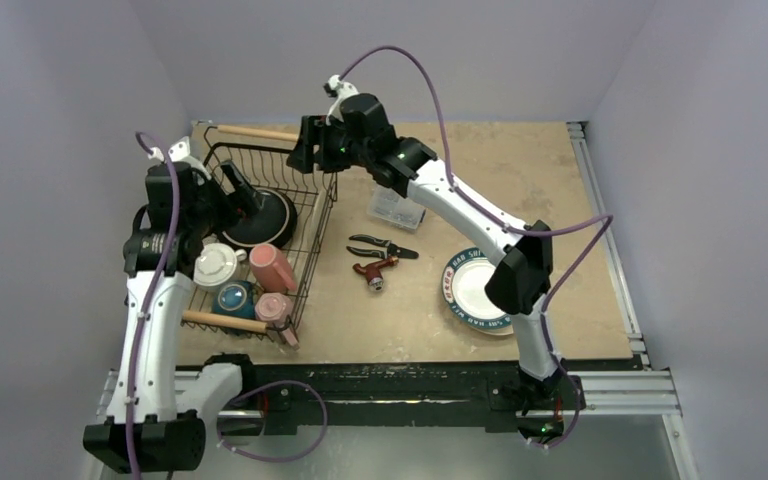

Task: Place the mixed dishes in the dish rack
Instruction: Pick up the plate from the dish rack.

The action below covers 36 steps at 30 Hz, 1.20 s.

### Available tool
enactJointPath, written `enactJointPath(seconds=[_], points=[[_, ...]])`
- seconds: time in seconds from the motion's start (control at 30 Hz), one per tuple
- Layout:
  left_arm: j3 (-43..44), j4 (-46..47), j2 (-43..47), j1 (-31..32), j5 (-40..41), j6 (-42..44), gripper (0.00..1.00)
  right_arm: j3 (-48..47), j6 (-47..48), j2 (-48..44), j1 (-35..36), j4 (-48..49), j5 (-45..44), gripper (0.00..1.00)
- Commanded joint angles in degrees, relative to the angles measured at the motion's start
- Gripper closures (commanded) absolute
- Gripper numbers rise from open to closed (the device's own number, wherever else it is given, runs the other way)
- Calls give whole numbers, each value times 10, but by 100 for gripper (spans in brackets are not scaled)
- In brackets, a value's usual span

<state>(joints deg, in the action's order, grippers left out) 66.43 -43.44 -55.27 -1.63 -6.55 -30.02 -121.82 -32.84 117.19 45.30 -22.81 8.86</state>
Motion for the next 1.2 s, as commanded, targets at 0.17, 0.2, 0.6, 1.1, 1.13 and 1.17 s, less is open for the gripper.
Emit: enactJointPath(seconds=[0.17,0.2,0.6,1.1,1.13,1.17], points=[[76,-20,-143,-63,108,37,15,-128,131,98,73,-24,-87,46],[84,-25,-161,-69,107,51,16,-138,139,107,79,-30,-98,48],[138,-28,-268,-102,53,140,26,-190,242,211,119,-23,-210,63],[174,-36,-357,-106,36,157,30,-223,281,305,124,29,-294,65],[175,-38,-359,-106,39,160,31,-224,281,309,125,29,-292,65],[176,-40,-362,-106,39,163,31,-223,283,312,125,31,-290,64]])
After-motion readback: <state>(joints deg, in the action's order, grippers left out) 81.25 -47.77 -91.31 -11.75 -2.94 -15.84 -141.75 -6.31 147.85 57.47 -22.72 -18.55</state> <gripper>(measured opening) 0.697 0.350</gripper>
